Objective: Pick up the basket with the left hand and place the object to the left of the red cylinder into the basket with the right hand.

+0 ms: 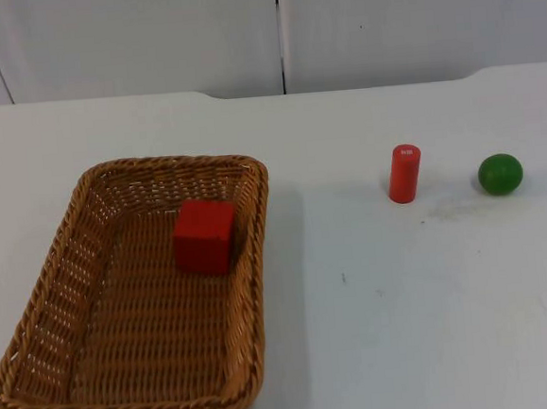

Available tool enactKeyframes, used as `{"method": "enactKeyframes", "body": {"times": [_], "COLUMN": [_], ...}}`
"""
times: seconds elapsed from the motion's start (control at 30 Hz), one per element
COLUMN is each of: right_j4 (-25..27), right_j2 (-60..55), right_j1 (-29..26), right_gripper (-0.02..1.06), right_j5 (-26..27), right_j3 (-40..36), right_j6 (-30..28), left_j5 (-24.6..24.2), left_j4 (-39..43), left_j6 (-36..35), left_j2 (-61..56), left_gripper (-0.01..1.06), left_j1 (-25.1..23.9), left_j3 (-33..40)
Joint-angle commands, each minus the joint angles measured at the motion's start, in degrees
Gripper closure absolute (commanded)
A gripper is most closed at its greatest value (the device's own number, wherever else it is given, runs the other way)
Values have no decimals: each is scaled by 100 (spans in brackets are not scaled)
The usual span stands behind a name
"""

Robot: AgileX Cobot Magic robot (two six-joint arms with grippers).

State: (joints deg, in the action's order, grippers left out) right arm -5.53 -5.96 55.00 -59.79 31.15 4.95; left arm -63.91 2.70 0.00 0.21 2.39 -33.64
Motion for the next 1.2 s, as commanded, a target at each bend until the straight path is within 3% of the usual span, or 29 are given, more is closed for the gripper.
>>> {"method": "enactKeyframes", "body": {"times": [0.0, 0.33, 0.5, 1.17], "right_j4": [-12, -63, -63, -75], "right_j2": [118, 223, 223, 223], "right_j1": [3, 3, 3, 3], "right_gripper": [29, 29, 29, 29], "right_j5": [61, -207, -209, -209], "right_j3": [-29, -154, -156, -156], "right_j6": [-4, -7, -45, -45], "left_j5": [-26, -91, 224, 234], "left_j4": [-106, -397, -309, -369], "left_j6": [-119, -227, -207, 0], "left_j2": [-21, -21, -21, -21], "left_gripper": [18, 18, 18, 17], "left_j1": [38, 38, 38, 38], "left_j3": [31, 404, 536, 536]}}
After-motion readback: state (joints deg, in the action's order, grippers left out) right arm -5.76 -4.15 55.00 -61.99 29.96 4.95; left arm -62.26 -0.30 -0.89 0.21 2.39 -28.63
